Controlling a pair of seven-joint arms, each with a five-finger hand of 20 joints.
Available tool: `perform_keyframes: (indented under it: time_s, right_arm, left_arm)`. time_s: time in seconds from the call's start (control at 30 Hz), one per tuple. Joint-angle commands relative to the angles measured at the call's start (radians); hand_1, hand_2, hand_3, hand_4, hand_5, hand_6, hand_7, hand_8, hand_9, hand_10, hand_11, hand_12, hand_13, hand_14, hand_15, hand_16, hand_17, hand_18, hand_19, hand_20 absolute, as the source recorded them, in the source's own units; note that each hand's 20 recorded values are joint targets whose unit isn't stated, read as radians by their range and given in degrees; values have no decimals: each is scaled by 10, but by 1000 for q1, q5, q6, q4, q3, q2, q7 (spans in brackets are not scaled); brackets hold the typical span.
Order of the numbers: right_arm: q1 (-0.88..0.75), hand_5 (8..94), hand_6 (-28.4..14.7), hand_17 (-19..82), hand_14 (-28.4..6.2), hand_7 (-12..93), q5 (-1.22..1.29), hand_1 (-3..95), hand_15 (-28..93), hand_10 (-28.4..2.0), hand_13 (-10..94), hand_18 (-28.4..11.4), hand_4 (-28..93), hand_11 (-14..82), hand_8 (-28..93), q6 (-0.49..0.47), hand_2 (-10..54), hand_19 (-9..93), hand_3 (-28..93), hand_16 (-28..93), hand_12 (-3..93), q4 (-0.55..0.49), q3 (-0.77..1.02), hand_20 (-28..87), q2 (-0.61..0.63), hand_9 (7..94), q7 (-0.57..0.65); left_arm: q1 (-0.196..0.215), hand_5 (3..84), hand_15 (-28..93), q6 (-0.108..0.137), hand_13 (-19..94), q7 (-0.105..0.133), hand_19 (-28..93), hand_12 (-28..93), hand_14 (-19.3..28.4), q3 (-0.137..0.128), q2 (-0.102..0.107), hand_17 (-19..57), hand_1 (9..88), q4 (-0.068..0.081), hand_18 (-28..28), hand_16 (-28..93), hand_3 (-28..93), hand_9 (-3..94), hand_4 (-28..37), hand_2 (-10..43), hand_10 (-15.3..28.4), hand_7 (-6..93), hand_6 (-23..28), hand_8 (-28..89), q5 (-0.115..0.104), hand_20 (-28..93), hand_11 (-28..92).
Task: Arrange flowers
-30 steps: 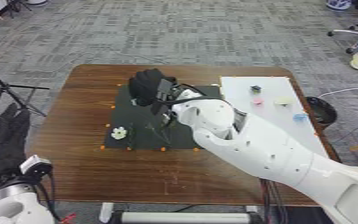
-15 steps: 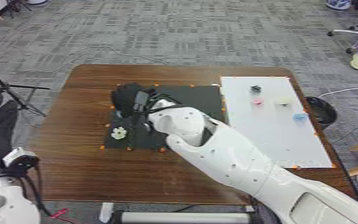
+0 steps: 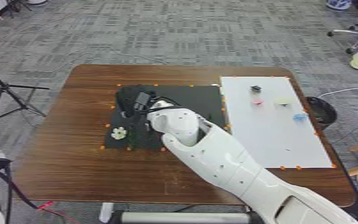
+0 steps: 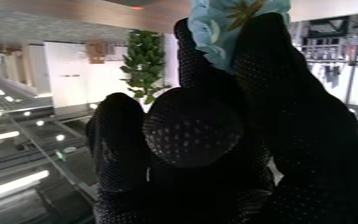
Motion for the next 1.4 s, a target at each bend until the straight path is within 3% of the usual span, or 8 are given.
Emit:
perform_keyframes:
  time_s: [0.03,0.13,0.17,0.5,0.9,0.93,1.07,1.4]
  right_arm:
    - [-19,767,27,606,-12,182,-42,585,601,-93,902,-148,-157,55,34,-26,-93,932,563,326,227,11,33,577,-11,795,2]
    - [-26,761,25,604,-14,180,-50,579,600,-93,900,-148,-155,64,33,-52,-91,932,564,326,214,6,40,573,-7,785,3]
    - [-27,756,22,604,-14,177,-51,577,599,-93,900,-148,-154,67,34,-65,-90,932,565,326,211,3,41,572,-5,780,5]
    - [-19,679,18,595,-17,165,-15,515,595,-123,889,-143,-141,115,32,-126,-95,932,584,320,150,-29,15,553,29,692,52]
    - [-1,627,30,592,-20,168,34,481,591,-120,887,-145,-161,104,-26,-85,-95,932,635,312,142,-44,-23,540,42,670,69]
    - [0,627,30,592,-21,169,35,481,590,-119,888,-145,-162,103,-27,-75,-95,932,635,311,141,-43,-24,540,41,670,71]
    - [14,629,29,591,-20,172,65,486,589,-118,890,-146,-164,103,-21,2,-94,932,626,309,140,-37,-53,537,42,671,104]
    - [9,792,31,619,-11,174,73,573,563,-93,930,-152,-154,94,44,88,-81,932,530,313,193,-18,-73,534,37,820,112]
  left_arm:
    - [-49,475,105,-173,369,-129,45,25,126,-198,-97,166,308,15,65,-68,646,493,-283,271,165,85,80,-81,-18,171,173]
    - [-93,475,105,-258,371,-201,45,26,127,-293,-121,165,308,38,65,-67,646,494,-283,270,164,84,80,-81,-36,171,173]
    - [-100,476,105,-269,371,-209,45,27,127,-304,-124,165,308,41,65,-67,646,494,-283,270,164,85,80,-81,-37,171,173]
    - [-139,478,117,-301,369,-243,52,48,143,-330,-154,133,273,41,90,-44,672,484,-283,180,158,100,61,-75,-14,183,186]
    - [-155,483,120,-315,374,-256,60,63,151,-340,-165,125,267,41,93,-32,675,486,-283,165,153,105,55,-75,-5,178,190]
    - [-219,483,120,275,375,159,60,64,151,528,365,125,268,167,93,-32,675,486,-283,164,153,105,55,-75,72,178,190]
    - [-274,483,119,317,376,144,60,65,150,580,370,125,268,176,92,-31,675,486,-283,163,153,105,55,-75,70,178,189]
    - [-207,485,119,273,377,169,59,68,150,522,365,126,267,161,91,-31,674,488,-283,160,154,103,56,-74,63,178,190]
